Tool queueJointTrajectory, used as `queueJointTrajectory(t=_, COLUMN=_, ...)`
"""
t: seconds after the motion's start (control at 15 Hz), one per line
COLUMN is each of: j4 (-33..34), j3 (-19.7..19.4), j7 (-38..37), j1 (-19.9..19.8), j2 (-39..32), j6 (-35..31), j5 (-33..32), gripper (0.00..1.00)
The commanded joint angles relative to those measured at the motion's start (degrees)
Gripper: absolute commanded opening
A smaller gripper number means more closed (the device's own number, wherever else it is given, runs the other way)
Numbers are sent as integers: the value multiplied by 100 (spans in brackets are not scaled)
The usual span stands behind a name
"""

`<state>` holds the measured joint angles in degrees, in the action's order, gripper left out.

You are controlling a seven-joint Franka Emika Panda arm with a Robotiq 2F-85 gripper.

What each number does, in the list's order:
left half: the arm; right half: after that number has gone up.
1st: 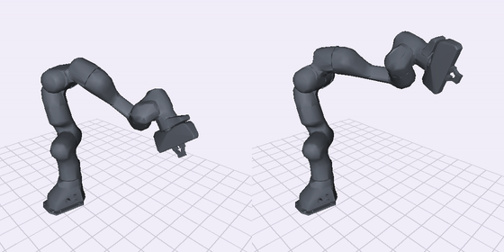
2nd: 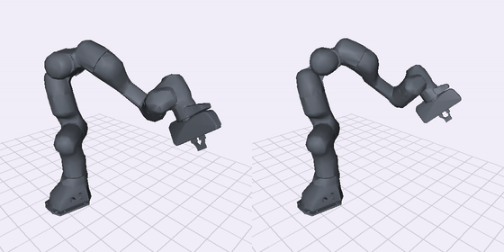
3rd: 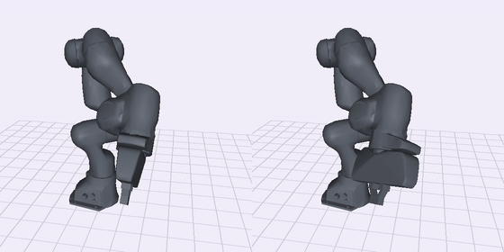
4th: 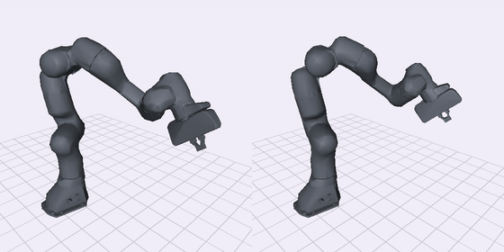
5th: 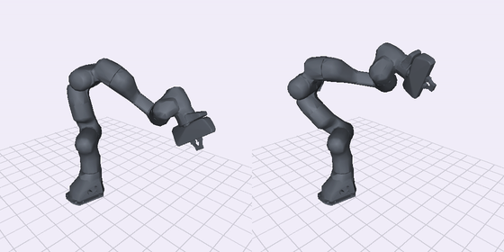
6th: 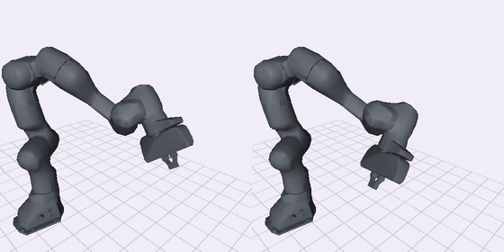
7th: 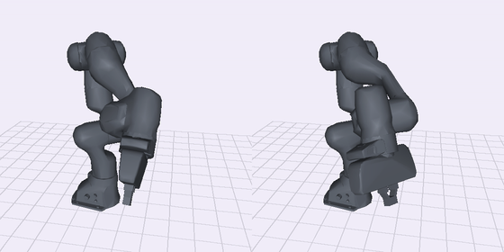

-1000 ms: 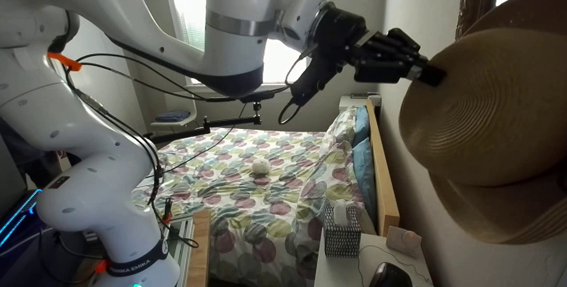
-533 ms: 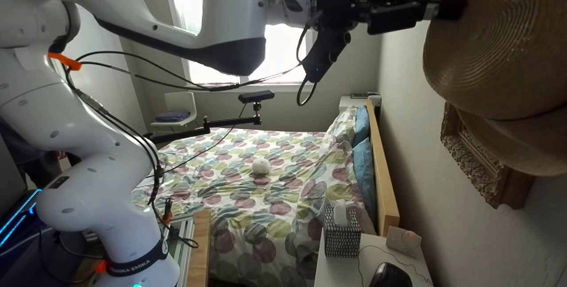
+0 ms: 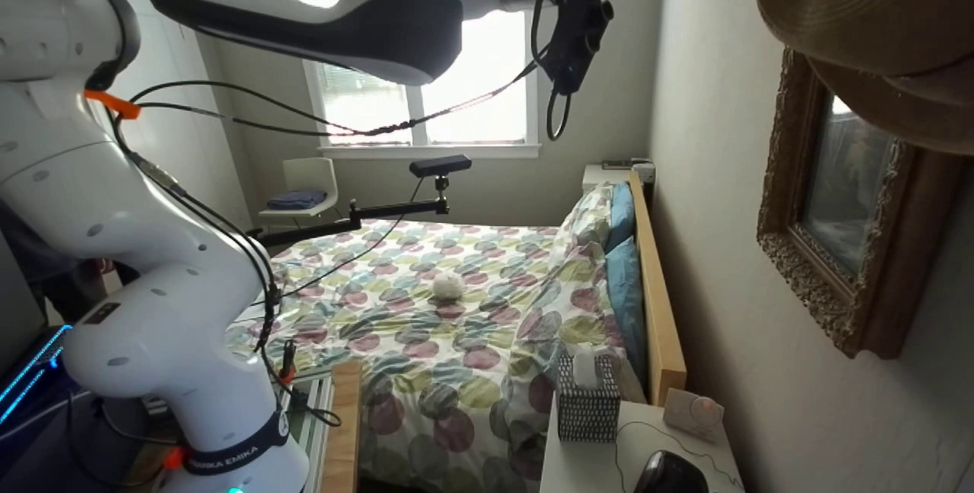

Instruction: Put the hat on the picture frame.

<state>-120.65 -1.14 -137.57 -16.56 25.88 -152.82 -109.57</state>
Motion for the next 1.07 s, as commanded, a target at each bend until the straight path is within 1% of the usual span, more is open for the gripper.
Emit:
queueJointTrajectory(t=0.0, j4=549, j3=38, j7=-603, j1=109, j2=-329, j6=23, j5=-646, gripper=2)
queueJointTrajectory(t=0.33, j4=1083, j3=62, j7=-894, j1=244, j2=-712, j6=2, j5=-1112, gripper=2)
queueJointTrajectory(t=0.67, j4=1560, j3=68, j7=-1145, j1=374, j2=-850, j6=26, j5=-1588, gripper=2)
queueJointTrajectory(t=0.8, j4=1640, j3=62, j7=-1210, j1=410, j2=-880, j6=24, j5=-1713, gripper=2)
queueJointTrajectory(t=1.0, j4=1668, j3=42, j7=-1222, j1=437, j2=-916, j6=3, j5=-1708, gripper=2)
